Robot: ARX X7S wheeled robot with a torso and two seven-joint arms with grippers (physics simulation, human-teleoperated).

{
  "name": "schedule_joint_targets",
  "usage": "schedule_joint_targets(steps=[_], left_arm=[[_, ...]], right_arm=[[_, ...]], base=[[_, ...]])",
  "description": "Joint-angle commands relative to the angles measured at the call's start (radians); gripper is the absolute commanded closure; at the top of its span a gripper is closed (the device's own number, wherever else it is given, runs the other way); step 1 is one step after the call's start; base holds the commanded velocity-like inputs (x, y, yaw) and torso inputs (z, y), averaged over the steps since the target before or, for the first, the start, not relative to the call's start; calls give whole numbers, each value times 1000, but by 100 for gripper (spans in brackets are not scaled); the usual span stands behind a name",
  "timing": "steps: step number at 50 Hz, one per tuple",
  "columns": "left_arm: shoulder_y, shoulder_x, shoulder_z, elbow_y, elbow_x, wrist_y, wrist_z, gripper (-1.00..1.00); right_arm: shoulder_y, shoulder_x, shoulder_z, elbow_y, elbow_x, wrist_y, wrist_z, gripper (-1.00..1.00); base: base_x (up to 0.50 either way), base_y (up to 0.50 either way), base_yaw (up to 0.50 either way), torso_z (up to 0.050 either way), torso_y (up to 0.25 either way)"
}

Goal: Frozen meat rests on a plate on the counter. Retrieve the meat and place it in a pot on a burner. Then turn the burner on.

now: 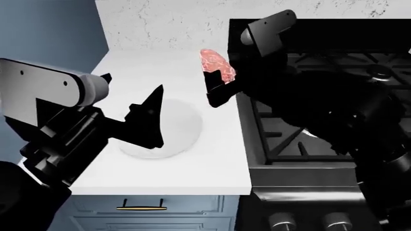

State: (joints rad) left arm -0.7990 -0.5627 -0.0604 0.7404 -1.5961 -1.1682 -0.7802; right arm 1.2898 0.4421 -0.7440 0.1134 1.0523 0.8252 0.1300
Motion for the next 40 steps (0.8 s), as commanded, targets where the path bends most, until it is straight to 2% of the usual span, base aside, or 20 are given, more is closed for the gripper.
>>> schedule_joint_targets(steps=[1, 40], left_arm=[[-29, 1, 26, 8, -35, 2, -32, -100], [-11, 5, 51, -5, 0, 29, -3, -100]], right_arm=[[-14, 79, 68, -107, 53, 35, 74, 100], [2, 94, 78, -107, 65, 43, 89, 100]], base=[[0, -500, 0, 0, 0], [0, -500, 0, 0, 0]])
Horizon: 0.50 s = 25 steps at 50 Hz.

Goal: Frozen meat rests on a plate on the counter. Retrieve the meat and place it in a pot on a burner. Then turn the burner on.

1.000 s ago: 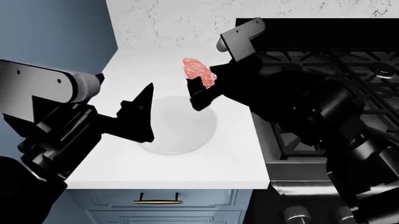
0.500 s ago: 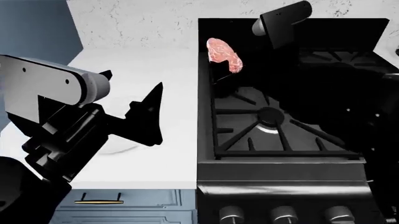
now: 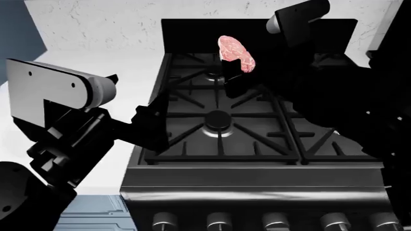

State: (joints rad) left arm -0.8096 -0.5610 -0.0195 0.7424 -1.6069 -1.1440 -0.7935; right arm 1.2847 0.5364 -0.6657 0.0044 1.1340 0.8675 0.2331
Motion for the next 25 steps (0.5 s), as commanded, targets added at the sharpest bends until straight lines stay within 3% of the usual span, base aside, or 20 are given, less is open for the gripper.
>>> schedule_joint_targets(steps=[1, 25], left_arm=[[1, 3, 10, -8, 17, 5, 15, -100], [8, -11, 9, 1, 13, 22, 16, -100]], right_arm=[[8, 1, -1, 2, -17, 1, -14, 100], [16, 3, 0, -7, -10, 6, -4, 100]], base=[[0, -500, 0, 0, 0], [0, -500, 0, 0, 0]])
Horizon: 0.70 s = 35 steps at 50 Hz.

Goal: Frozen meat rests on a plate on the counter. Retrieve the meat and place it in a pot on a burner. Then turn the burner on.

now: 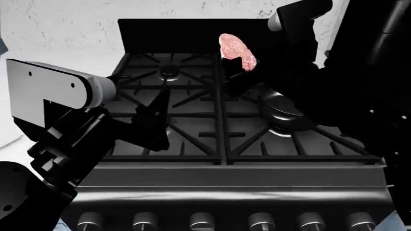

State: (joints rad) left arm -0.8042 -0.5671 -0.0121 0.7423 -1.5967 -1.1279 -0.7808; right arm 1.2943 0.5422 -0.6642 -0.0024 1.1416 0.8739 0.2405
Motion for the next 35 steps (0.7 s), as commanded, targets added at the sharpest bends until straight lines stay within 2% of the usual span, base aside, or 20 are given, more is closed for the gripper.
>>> schedule_joint_targets(steps=[1, 26, 35], left_arm=[[3, -5, 3, 0, 4, 6, 3, -100], [15, -7, 13, 5, 12, 22, 15, -100], [28, -8, 15, 0, 34, 28, 42, -100]], right_arm=[[6, -3, -2, 1, -18, -1, -12, 100], [8, 8, 1, -14, -12, 1, -1, 100], [30, -3, -14, 13, -37, -3, -16, 100]], base=[[0, -500, 0, 0, 0], [0, -497, 0, 0, 0], [0, -10, 0, 0, 0]])
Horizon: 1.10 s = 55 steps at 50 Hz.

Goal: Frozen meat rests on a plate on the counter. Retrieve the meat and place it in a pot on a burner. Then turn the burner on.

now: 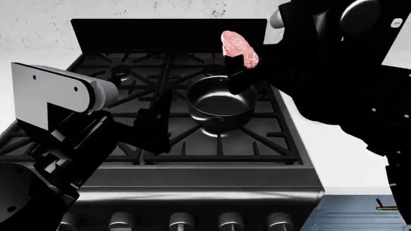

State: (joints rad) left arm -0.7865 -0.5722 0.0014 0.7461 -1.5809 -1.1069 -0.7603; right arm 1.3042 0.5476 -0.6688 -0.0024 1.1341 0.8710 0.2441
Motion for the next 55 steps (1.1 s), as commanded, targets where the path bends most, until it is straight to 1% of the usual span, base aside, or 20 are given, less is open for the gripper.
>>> schedule_joint_targets(steps=[1, 4, 6, 12, 21, 33, 36, 40, 43, 49, 55], left_arm=[[12, -2, 1, -5, 24, 8, 27, -100], [17, -2, 2, -11, 42, 10, 46, -100], [21, -1, 1, -16, 55, 13, 58, -100], [40, -7, -7, -23, 78, 24, 82, -100], [62, -23, -30, -23, 83, 41, 95, -100], [98, -39, -57, -18, 90, 62, 107, -100], [107, -41, -59, -12, 87, 64, 95, -100], [108, -44, -61, -10, 83, 65, 87, -100], [109, -45, -59, -11, 89, 66, 92, -100], [114, -45, -57, -15, 108, 71, 107, -100], [117, -54, -61, -10, 96, 73, 93, -100]], right_arm=[[29, -11, -14, 23, -33, 5, -25, 100], [68, -29, -24, 91, -27, 39, -41, 100], [115, -52, -46, 175, -44, 55, -89, 100], [222, -129, -114, 405, -135, 34, -207, 100], [314, -227, -185, 638, -223, -13, -328, 100], [372, -357, -277, 927, -320, -100, -498, 100], [368, -438, -321, 1115, -370, -164, -579, 100], [371, -500, -344, 1261, -404, -226, -643, 100], [362, -518, -354, 1298, -419, -247, -664, 100], [327, -525, -355, 1305, -439, -254, -672, 100], [292, -534, -340, 1308, -463, -258, -677, 100]], base=[[0, 0, 0, 0, 0], [0, 0, 0, 0, 0], [0, 0, 0, 0, 0], [0, 0, 0, 0, 0], [0, 0, 0, 0, 0], [0, 0, 0, 0, 0], [0, 0, 0, 0, 0], [0, 0, 0, 0, 0], [0, 0, 0, 0, 0], [0, 0, 0, 0, 0], [0, 0, 0, 0, 0]])
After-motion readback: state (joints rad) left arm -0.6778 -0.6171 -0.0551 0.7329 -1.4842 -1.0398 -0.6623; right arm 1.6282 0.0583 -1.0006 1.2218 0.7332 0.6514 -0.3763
